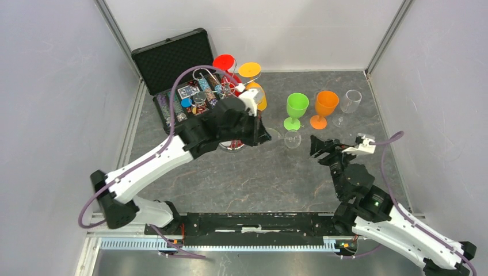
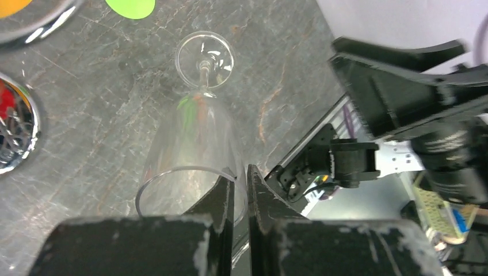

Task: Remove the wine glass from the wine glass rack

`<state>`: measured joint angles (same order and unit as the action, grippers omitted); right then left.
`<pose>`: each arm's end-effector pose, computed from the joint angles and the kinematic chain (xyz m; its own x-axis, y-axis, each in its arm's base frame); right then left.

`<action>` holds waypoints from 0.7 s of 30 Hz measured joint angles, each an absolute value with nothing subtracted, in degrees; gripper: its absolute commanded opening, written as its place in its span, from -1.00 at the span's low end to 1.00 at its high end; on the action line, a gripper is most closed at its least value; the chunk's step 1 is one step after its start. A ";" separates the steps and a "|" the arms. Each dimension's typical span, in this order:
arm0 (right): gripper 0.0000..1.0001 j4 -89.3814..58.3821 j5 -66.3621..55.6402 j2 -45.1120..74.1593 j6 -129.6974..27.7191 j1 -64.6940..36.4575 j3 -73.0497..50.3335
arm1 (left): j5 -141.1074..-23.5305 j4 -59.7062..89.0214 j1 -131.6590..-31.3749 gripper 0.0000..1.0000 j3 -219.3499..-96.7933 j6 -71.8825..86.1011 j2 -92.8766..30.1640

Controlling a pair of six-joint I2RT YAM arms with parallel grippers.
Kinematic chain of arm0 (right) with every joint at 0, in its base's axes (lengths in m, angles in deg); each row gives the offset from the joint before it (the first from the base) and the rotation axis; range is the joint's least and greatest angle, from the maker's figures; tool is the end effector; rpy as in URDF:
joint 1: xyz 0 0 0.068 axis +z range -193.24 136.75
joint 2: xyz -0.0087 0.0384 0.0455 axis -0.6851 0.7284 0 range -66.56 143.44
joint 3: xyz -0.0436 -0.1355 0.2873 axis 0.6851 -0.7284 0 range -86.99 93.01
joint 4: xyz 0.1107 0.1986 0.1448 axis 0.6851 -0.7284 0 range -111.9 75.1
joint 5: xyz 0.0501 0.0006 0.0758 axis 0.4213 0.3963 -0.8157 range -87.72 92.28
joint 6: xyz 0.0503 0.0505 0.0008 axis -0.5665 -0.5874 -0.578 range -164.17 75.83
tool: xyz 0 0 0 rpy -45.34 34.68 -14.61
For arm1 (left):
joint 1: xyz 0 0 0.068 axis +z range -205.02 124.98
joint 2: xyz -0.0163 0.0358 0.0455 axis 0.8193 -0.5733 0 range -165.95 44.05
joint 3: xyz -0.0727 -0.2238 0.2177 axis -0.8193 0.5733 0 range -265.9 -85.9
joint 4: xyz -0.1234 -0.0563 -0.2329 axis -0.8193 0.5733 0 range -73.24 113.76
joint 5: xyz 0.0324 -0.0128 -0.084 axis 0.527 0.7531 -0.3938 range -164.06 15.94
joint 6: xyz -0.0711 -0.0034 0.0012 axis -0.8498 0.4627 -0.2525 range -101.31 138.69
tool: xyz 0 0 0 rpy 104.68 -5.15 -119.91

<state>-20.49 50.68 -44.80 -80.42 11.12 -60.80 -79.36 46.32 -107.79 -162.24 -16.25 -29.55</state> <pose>0.0881 0.0478 0.3067 -0.0708 0.5748 -0.8152 -0.0770 0.8117 0.5790 0.1773 -0.2422 0.4262 -0.7065 -0.0129 -0.7076 0.5344 0.6458 -0.5453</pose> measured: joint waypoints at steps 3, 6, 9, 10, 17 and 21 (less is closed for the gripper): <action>0.39 -25.95 55.18 -44.80 -76.36 11.12 -55.46 | -77.26 53.03 -110.04 -0.96 -171.68 -12.42 -36.94; 0.39 -29.54 58.07 -44.91 -73.23 11.12 -51.92 | -74.96 60.25 -111.90 -0.96 -182.63 -9.12 -45.29; 0.39 -32.40 59.84 -46.18 -71.64 11.12 -50.70 | -72.10 67.61 -113.71 -0.96 -194.28 -6.50 -54.25; 0.39 -33.62 60.45 -47.01 -71.31 11.12 -50.68 | -71.29 69.01 -114.17 -0.96 -196.58 -5.98 -56.24; 0.40 -39.37 64.01 -51.81 -70.30 11.12 -49.93 | -68.82 80.29 -116.29 -0.95 -211.44 -2.63 -69.07; 0.40 -40.40 66.14 -53.85 -68.77 11.12 -48.97 | -67.82 83.63 -116.32 -0.96 -217.93 -1.54 -75.21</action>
